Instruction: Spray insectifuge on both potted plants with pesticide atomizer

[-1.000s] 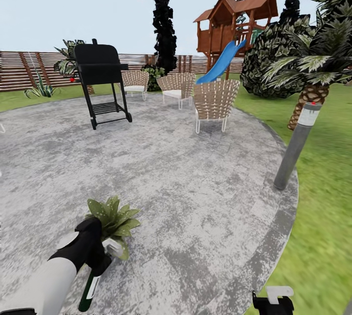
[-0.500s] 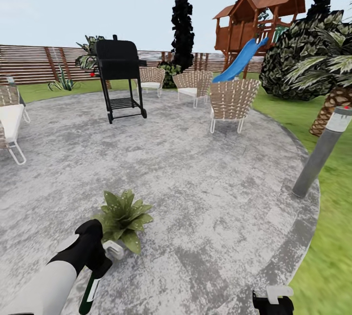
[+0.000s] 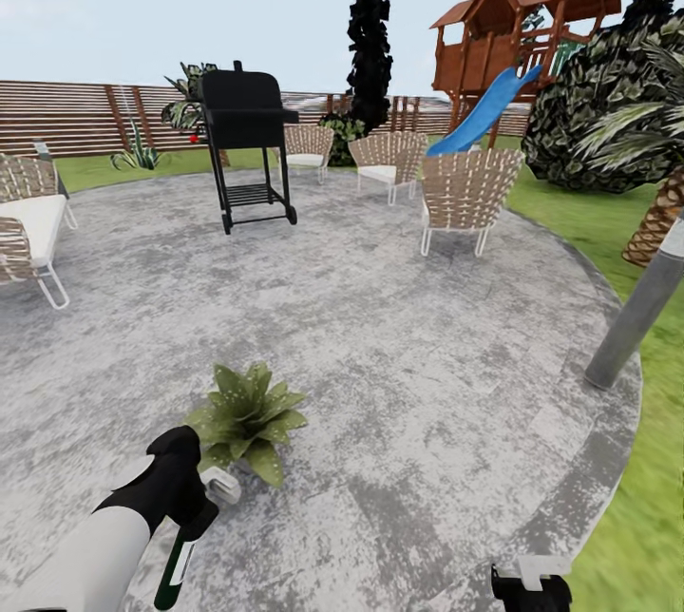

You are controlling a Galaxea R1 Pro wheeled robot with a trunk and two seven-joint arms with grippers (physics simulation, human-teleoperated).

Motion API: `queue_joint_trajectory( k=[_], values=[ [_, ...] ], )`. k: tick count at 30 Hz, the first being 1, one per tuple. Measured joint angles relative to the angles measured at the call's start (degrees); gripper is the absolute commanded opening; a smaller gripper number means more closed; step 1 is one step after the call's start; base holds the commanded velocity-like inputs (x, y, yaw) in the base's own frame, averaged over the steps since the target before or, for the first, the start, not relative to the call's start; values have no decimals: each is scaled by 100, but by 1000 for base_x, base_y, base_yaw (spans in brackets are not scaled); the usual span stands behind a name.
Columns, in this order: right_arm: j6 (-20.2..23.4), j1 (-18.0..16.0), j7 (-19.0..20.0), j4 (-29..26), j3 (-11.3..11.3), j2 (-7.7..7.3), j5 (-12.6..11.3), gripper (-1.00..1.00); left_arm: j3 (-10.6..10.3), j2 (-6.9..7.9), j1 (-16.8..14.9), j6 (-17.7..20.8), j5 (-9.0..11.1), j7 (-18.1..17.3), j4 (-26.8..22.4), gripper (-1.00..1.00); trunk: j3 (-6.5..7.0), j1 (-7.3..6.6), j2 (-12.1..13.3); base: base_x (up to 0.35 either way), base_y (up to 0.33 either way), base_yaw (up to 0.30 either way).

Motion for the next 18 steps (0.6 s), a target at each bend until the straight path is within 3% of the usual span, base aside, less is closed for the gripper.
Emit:
queue_joint_trajectory(
  k=[8, 13, 18],
  values=[
    [3, 0, 1, 0, 0, 4, 1, 100, 7, -10, 0, 10, 0, 141, -7, -100, 0, 0, 0, 0, -114, 29],
    [1, 0, 1, 1, -1, 8, 5, 100, -1, -13, -2, 13, 35, 144, -8, -100, 0, 0, 0, 9, -2, 255],
    [1, 0, 1, 8, 0, 8, 8, 100, -2, -32, -2, 12, 128, 188, -15, -100, 0, -3, 0, 231, 0, 276]
  ],
)
